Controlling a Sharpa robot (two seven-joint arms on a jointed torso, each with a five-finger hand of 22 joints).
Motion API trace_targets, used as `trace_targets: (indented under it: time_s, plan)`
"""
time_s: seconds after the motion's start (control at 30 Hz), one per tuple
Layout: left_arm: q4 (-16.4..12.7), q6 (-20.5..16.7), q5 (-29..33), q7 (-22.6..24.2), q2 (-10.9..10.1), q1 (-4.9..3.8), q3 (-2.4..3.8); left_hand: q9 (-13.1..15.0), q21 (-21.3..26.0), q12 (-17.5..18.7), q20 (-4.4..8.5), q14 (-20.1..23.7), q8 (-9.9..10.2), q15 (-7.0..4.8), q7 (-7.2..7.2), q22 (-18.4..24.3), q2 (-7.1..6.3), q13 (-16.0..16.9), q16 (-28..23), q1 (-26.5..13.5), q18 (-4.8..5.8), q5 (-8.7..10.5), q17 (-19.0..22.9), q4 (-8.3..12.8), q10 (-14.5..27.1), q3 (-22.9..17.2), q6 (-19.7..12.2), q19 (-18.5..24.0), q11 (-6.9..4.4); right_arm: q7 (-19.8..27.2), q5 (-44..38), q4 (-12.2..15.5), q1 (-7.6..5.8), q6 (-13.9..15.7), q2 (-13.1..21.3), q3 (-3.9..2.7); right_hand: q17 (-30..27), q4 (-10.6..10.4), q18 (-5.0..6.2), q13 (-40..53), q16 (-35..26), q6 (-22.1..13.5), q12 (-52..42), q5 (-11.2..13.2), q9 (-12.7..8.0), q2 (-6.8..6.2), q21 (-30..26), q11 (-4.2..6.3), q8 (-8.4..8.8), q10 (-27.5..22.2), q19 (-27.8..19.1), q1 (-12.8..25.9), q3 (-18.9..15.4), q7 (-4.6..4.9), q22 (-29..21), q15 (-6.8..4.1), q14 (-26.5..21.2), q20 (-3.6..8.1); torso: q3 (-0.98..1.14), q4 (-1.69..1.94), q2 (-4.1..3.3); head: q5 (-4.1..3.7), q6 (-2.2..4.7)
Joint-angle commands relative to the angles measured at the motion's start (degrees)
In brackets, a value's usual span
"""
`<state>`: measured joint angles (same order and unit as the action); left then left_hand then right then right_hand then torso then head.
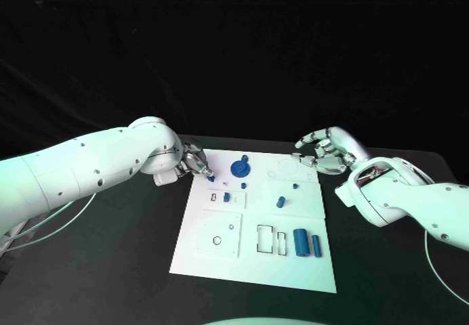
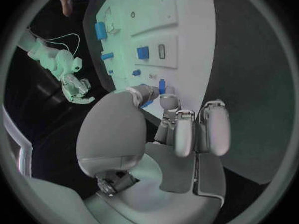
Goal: Assemble the parts on the task board
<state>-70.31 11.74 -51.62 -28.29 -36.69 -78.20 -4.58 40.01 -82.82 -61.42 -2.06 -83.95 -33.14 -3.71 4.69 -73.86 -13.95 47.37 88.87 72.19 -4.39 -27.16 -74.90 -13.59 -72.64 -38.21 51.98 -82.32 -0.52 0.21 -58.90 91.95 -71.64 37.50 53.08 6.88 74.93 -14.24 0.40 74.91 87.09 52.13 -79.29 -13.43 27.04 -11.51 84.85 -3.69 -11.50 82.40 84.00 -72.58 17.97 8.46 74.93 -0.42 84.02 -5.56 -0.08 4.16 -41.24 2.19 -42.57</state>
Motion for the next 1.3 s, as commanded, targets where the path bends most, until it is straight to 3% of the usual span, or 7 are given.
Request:
trace_targets:
  time_s: [0.03,0.27,0.47,0.67,0.87,0.97,1.3]
  plan:
    - [-2.8,-4.4,4.0,0.8,-1.4,-0.01,0.08,3.3,-0.4,-0.4,0.01,-5.4,-0.4,-0.41,-0.68,-0.2,-0.06,0.6,0.0,-0.7,1.02,-0.8,-12.6,9.9,-0.6,-10.2,1.2,-0.5,-0.11,0.4,-0.6,0.0,0.04,-0.4,0.1,-0.01,5.5,-0.4,1.1,5.6,-0.3,0.0,0.0,-0.4,0.0,0.59,-0.1,0.23,-0.36,-0.1,2.6,0.1,0.0,-0.22,11.2,-0.21,3.9,0.05,0.01,0.11,0.02,0.1,0.11]
    - [-8.5,-8.0,2.8,1.8,-4.5,0.43,0.04,3.6,-0.5,-1.0,0.31,-5.4,-0.5,-0.71,-1.0,-0.5,-0.7,1.6,0.1,-1.7,1.06,-3.19,-12.8,10.7,-1.6,-10.8,1.9,-0.6,-0.43,0.5,-0.6,0.0,0.14,-0.4,0.1,-0.01,5.5,-0.4,1.13,5.5,-0.4,0.1,0.1,-0.5,0.0,0.56,-0.2,0.24,-0.38,-0.1,2.5,0.1,0.0,-0.22,11.1,-0.22,3.9,0.05,-0.04,0.04,-0.05,0.3,0.11]
    - [-12.0,-10.6,-1.5,2.4,-6.3,1.49,-0.23,3.6,-0.5,-1.2,0.4,-5.5,-0.5,-0.8,-1.09,-0.4,-0.91,2.0,0.2,-2.0,1.04,-3.83,-12.9,11.0,-2.0,-10.9,2.2,-0.5,-0.52,0.5,-0.4,0.0,0.28,-0.4,0.2,0.0,5.5,-0.4,1.13,5.5,-0.4,0.1,0.1,-0.5,0.0,0.56,-0.2,0.24,-0.38,-0.1,2.5,0.1,0.0,-0.22,11.1,-0.22,3.9,0.05,-0.05,0.06,0.01,0.53,-0.09]
    - [-13.3,-11.4,-4.9,2.4,-7.0,2.49,-0.51,3.7,-0.4,-1.4,0.44,-5.5,-0.6,-0.84,-1.15,-0.3,-1.0,2.2,0.2,-2.1,1.02,-4.11,-12.9,11.1,-2.2,-10.9,2.3,-0.5,-0.58,0.5,-0.3,0.0,0.36,-0.4,0.2,0.0,5.5,-0.4,1.13,5.5,-0.4,0.1,0.1,-0.5,0.0,0.56,-0.2,0.24,-0.38,-0.1,2.5,0.1,0.0,-0.22,11.1,-0.22,3.9,0.05,-0.14,0.07,-0.04,0.63,-0.07]
    - [-13.9,-11.2,-7.8,1.9,-7.0,2.89,-1.07,3.7,-0.5,-1.5,0.46,-5.5,-0.6,-0.86,-1.17,-0.3,-1.03,2.4,0.2,-2.1,1.03,-4.19,-13.0,11.1,-2.3,-10.9,2.4,-0.5,-0.6,0.6,-0.3,0.0,0.43,-0.4,0.2,0.0,5.5,-0.4,1.13,5.5,-0.4,0.1,0.1,-0.5,0.0,0.56,-0.2,0.24,-0.38,-0.1,2.5,0.1,0.0,-0.22,11.1,-0.22,3.9,0.05,-0.04,-0.08,-0.09,0.94,-0.03]
    - [-14.2,-10.9,-8.7,1.5,-7.0,3.12,-1.25,3.7,-0.5,-1.5,0.46,-5.5,-0.6,-0.86,-1.17,-0.3,-1.03,2.4,0.2,-2.1,1.03,-4.19,-13.0,11.1,-2.3,-10.9,2.4,-0.5,-0.6,0.6,-0.3,0.0,0.46,-0.4,0.2,0.0,5.5,-0.4,1.13,5.5,-0.4,0.1,0.1,-0.5,0.0,0.56,-0.2,0.24,-0.38,-0.1,2.5,0.1,0.0,-0.22,11.1,-0.22,3.9,0.05,-0.1,-0.08,-0.12,0.92,-0.14]
    - [-14.9,-9.2,-10.5,0.5,-7.0,3.48,-1.42,3.7,-0.5,-1.6,0.48,-5.5,-0.6,-0.89,-1.21,-0.4,-1.11,2.6,0.2,-2.2,1.04,-4.28,-13.1,11.2,-2.4,-10.9,2.5,-0.5,-0.63,0.6,-0.2,0.0,0.51,-0.6,0.3,0.0,5.4,-0.5,1.13,5.5,-0.4,0.1,0.1,-0.6,0.0,0.52,-0.2,0.24,-0.4,-0.1,2.5,0.1,-0.1,-0.23,11.1,-0.23,3.9,0.06,-0.07,0.01,-0.16,0.84,-0.27]
